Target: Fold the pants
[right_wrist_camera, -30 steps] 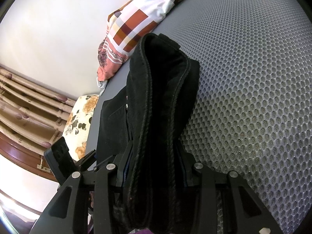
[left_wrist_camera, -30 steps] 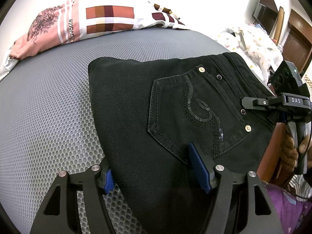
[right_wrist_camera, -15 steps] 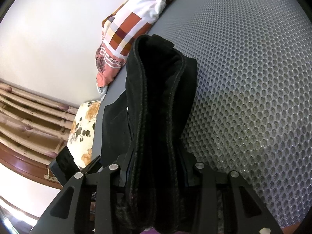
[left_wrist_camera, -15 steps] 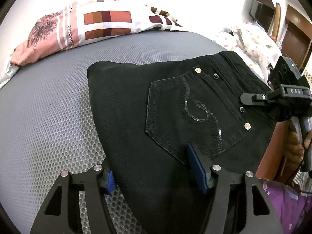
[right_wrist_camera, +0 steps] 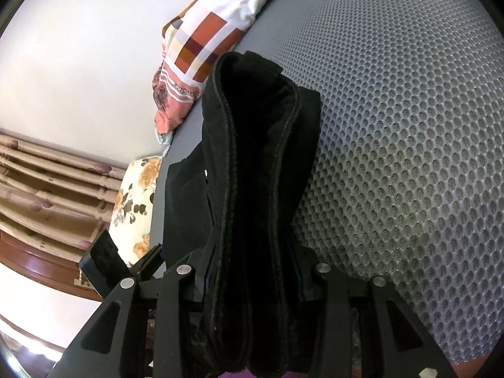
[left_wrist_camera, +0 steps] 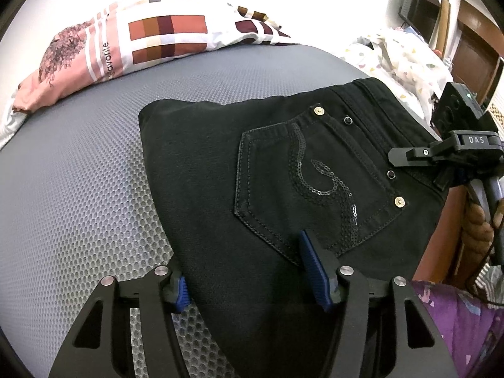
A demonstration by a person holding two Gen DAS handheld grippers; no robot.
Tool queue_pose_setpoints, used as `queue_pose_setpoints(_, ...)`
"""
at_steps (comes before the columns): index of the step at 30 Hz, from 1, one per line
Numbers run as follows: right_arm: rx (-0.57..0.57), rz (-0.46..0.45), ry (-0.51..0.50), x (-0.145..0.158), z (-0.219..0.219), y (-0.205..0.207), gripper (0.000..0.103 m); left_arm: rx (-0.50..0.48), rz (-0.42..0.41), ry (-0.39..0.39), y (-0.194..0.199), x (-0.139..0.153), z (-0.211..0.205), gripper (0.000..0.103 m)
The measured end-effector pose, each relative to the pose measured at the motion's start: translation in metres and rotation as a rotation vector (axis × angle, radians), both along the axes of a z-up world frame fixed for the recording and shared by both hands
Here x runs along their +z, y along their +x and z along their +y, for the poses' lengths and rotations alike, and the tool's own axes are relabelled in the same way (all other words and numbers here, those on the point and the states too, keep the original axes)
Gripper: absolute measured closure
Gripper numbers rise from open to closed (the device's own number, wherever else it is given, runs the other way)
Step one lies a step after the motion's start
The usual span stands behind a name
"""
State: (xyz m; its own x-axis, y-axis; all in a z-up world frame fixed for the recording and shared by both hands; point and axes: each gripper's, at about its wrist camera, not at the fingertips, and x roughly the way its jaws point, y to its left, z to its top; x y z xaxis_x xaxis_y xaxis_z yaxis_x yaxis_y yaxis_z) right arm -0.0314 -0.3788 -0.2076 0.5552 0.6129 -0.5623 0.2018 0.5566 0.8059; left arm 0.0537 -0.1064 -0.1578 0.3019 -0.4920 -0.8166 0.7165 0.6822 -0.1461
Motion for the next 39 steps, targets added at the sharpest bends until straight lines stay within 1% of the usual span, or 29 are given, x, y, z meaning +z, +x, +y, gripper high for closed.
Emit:
queue_pose_setpoints(3, 0.003, 0.009, 0.011, -0.001, 0.000, 0.002, 0.062, 0.004, 0.018, -0.004, 0.003, -0.001, 0.000, 0.042)
queue_pose_setpoints(8, 0.018, 0.012, -0.009, 0.000, 0.003, 0.006, 0.061, 0.013, 0.041, -0.012, 0.008, -0.003, 0.002, 0.039)
queue_pose_setpoints(11, 0.030, 0.010, -0.050, 0.002, 0.008, 0.008, 0.066, -0.006, 0.004, -0.010, 0.002, 0.000, 0.000, 0.047)
queue_pose_setpoints(13, 0.027, 0.008, -0.042, 0.003, 0.008, 0.008, 0.068, -0.009, -0.028, 0.001, -0.001, 0.004, -0.001, 0.060)
queue_pose_setpoints(16, 0.024, 0.002, -0.026, 0.006, 0.009, 0.009, 0.069, -0.004, -0.030, 0.002, 0.002, 0.007, 0.001, 0.069)
queue_pose_setpoints(19, 0.025, -0.003, -0.006, 0.011, 0.011, 0.010, 0.069, 0.007, -0.030, -0.001, 0.004, 0.011, 0.005, 0.075)
queue_pose_setpoints(24, 0.045, -0.016, 0.004, 0.019, 0.022, 0.013, 0.070, 0.015, -0.044, 0.006, 0.006, 0.018, 0.013, 0.077)
queue_pose_setpoints(32, 0.083, -0.025, 0.026, 0.023, 0.041, 0.026, 0.070, 0.045, -0.063, 0.019, 0.014, 0.025, 0.032, 0.078)
queue_pose_setpoints(39, 0.149, -0.042, 0.025, 0.033, 0.069, 0.052, 0.070, 0.103, -0.089, 0.021, 0.031, 0.035, 0.057, 0.079)
